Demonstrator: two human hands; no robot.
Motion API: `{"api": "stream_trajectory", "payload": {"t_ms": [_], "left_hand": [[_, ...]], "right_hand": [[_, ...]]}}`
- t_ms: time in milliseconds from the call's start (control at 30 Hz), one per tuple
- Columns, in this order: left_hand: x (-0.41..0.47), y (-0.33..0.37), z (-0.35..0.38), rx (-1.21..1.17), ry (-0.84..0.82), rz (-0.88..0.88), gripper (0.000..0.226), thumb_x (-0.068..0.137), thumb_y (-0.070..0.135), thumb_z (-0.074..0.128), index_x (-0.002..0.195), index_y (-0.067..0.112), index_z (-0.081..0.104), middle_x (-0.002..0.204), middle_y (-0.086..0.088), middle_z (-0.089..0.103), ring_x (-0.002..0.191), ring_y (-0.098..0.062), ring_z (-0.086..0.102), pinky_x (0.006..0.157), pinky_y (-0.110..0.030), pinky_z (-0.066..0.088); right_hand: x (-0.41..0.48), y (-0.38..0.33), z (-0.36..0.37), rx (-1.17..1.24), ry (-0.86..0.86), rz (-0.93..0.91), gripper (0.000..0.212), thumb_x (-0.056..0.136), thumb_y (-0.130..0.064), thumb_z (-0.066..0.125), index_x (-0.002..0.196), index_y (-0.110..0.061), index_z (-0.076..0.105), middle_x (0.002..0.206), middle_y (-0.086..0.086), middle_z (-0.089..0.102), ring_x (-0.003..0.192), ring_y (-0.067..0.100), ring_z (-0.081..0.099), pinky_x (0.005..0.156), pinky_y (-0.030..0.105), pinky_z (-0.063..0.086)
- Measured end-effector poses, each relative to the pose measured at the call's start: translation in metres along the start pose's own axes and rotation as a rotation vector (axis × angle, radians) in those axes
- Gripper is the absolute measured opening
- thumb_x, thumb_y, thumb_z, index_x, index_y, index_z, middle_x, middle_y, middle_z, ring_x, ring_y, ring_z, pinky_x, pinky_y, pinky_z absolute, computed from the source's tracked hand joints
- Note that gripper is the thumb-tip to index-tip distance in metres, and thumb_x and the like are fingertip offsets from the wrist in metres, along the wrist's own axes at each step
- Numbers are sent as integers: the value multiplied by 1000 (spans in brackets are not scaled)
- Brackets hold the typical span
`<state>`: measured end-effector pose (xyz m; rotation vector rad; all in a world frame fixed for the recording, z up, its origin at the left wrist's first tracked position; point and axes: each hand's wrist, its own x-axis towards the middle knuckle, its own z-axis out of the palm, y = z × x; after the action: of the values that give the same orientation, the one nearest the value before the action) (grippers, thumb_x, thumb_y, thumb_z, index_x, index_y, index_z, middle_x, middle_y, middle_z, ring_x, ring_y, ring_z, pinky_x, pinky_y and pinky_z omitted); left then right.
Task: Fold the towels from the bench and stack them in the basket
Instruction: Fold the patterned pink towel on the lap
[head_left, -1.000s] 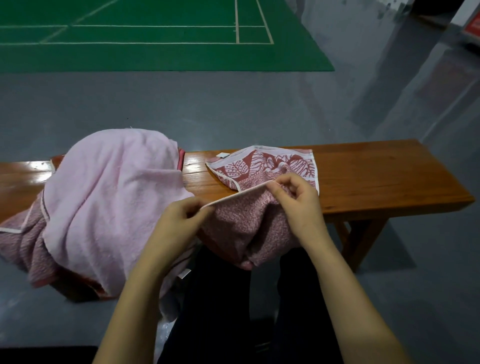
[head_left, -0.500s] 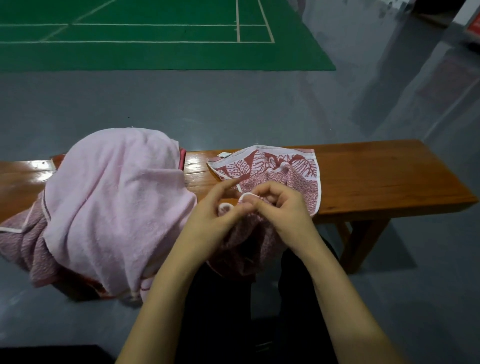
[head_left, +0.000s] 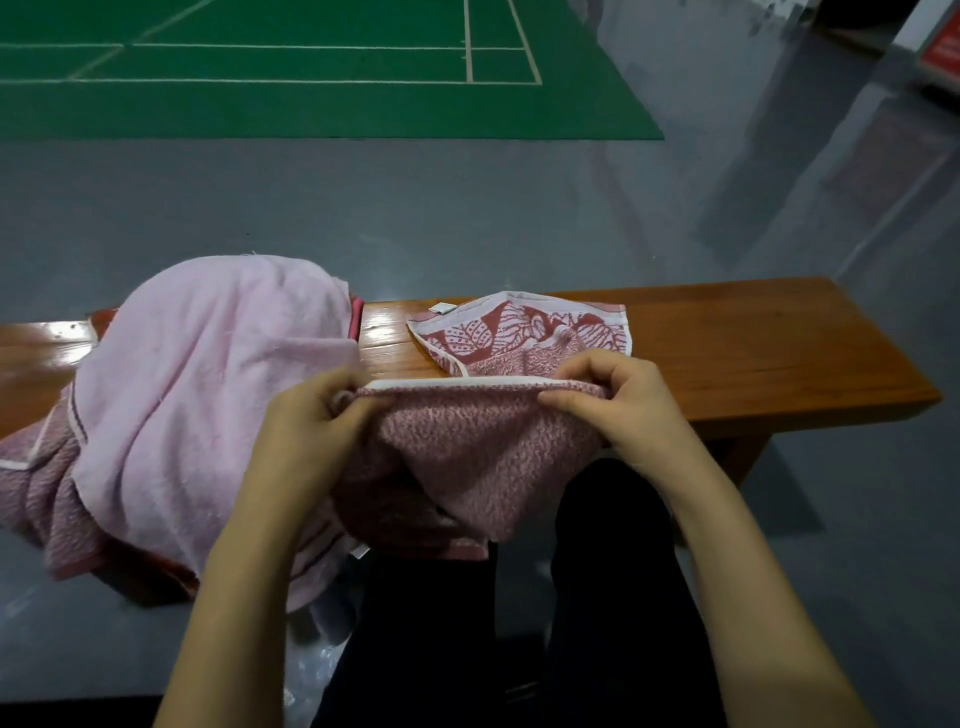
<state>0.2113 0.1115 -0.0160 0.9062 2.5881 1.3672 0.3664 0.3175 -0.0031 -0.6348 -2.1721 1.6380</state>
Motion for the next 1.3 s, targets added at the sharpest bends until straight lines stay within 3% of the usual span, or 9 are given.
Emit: {"api": "stream_trajectory", "payload": {"t_ms": [233, 333, 467, 633, 767, 867, 1000, 1100, 1300], "left_hand": [[-12, 46, 28, -315, -280, 80, 32, 90, 25, 61, 121, 33, 56, 117, 26, 59, 111, 17, 50, 92, -3, 36], [-11, 47, 36, -299, -317, 86, 13, 93, 31, 56, 99, 31, 68, 97, 18, 69, 95, 6, 59, 82, -12, 43], [-10, 47, 31, -267, -318, 108, 17, 85, 29, 67, 71, 19, 67, 71, -2, 64, 68, -14, 55, 63, -23, 41], [-7, 41, 13, -217, -158, 84, 21, 77, 18, 75, 62, 28, 64, 62, 19, 61, 62, 6, 52, 62, -8, 37], [-2, 22, 3, -71, -12, 87, 20, 81, 21, 73, 67, 30, 62, 76, 8, 61, 72, 0, 54, 68, -10, 37], [-5, 24, 13, 93, 33, 51, 4, 89, 18, 63, 91, 21, 63, 101, 3, 55, 87, -11, 55, 80, -20, 40], [-19, 54, 35, -229, -211, 64, 45, 97, 14, 48, 135, 36, 37, 122, 18, 52, 108, -2, 56, 93, -7, 37], [-24, 64, 48, -286, -385, 40, 35, 97, 29, 50, 121, 53, 44, 110, 24, 60, 105, 5, 58, 92, -13, 43], [-15, 54, 44, -134, -302, 44, 13, 83, 39, 68, 87, 26, 70, 77, 11, 68, 75, -1, 60, 67, -16, 45]], "right_hand": [[-6, -6, 39, 26, -147, -184, 14, 84, -16, 71, 82, -30, 69, 84, -9, 68, 84, 10, 64, 76, 26, 50], [-7, -9, 39, 31, -136, -189, 7, 85, -11, 69, 92, -14, 70, 89, -1, 70, 89, 14, 66, 81, 29, 53], [-8, -6, 28, -34, -133, -140, 10, 81, -19, 73, 80, -28, 70, 75, -12, 66, 76, 5, 61, 72, 24, 47], [-10, -5, 14, -98, -99, -74, 7, 79, -27, 74, 74, -24, 70, 77, -10, 67, 77, 2, 60, 68, 19, 46], [-9, -1, 6, -115, -23, -65, 6, 81, -23, 72, 76, -26, 70, 84, -11, 68, 86, 4, 61, 75, 20, 44], [-7, 0, 13, -116, 15, -122, 13, 85, -20, 69, 75, -28, 67, 81, -16, 66, 82, -2, 59, 75, 15, 43], [-6, -2, 30, -63, -27, -184, 17, 87, -18, 67, 76, -30, 64, 77, -19, 65, 77, -2, 58, 71, 14, 42], [-7, -4, 35, -15, -44, -196, 14, 80, -20, 62, 75, -33, 64, 77, -17, 66, 76, 1, 61, 71, 17, 47], [-12, 1, 22, -55, -27, -128, 17, 80, -15, 73, 73, -30, 72, 80, -2, 70, 78, 9, 62, 74, 29, 50]]}}
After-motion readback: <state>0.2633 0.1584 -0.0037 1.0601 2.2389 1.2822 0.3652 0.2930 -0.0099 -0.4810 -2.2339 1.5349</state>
